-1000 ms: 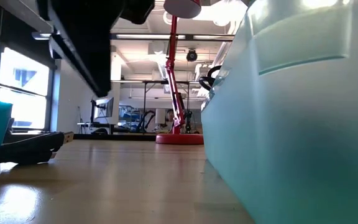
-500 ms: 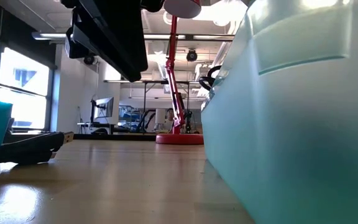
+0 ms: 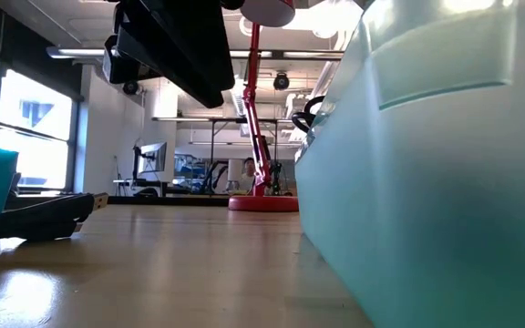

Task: Pick & Place USB Port
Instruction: Put the black USB cable into the green bin

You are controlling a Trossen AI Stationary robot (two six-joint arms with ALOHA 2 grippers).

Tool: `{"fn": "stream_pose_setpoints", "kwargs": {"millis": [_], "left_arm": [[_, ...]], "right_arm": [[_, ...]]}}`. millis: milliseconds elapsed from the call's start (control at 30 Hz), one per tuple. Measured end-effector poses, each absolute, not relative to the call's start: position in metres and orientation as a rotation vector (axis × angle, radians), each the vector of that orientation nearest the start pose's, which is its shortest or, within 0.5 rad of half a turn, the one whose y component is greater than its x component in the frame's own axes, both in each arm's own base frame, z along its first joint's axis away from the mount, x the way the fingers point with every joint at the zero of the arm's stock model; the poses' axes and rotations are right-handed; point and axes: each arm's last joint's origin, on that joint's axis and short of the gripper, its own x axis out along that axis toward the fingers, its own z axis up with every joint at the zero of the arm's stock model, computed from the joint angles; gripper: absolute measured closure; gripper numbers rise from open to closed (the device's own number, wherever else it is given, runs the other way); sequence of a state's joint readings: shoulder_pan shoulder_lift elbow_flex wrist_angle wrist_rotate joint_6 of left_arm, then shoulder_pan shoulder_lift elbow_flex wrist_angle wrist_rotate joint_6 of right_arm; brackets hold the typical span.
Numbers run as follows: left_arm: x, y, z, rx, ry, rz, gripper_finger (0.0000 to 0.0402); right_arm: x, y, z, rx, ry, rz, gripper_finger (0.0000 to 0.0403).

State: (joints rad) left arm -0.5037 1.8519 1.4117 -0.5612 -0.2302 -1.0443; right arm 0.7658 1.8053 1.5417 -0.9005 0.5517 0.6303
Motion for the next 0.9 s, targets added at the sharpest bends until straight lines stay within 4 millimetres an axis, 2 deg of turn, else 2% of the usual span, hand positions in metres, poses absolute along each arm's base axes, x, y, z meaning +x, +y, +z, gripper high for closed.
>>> {"fn": "stream_pose_setpoints", "kwargs": {"millis": [200, 600, 700, 800, 900], "left_arm": [[0.3471, -0.1822, 0.2268, -0.501, 0.926, 0.239, 0.0322], [0.3443, -0.1807, 0.225, -0.497, 0.953, 0.265, 0.0322], [0.3439, -0.1815, 0.2247, -0.415, 0.982, 0.191, 0.0322], [0.3427, -0.1849, 0.2244, -0.391, 1.052, 0.057, 0.0322], [0.3419, -0.1866, 0.2243, -0.388, 1.078, 0.004, 0.0322]], "right_arm": [[0.2766, 0.2463, 0.2694, -0.129, 0.915, -0.101, 0.0277], [0.2767, 0.2462, 0.2694, -0.13, 0.915, -0.101, 0.0277], [0.2767, 0.2463, 0.2695, -0.13, 0.915, -0.101, 0.0277], [0.2767, 0.2463, 0.2695, -0.131, 0.915, -0.1, 0.0277], [0.2767, 0.2462, 0.2695, -0.132, 0.915, -0.1, 0.0277]]}}
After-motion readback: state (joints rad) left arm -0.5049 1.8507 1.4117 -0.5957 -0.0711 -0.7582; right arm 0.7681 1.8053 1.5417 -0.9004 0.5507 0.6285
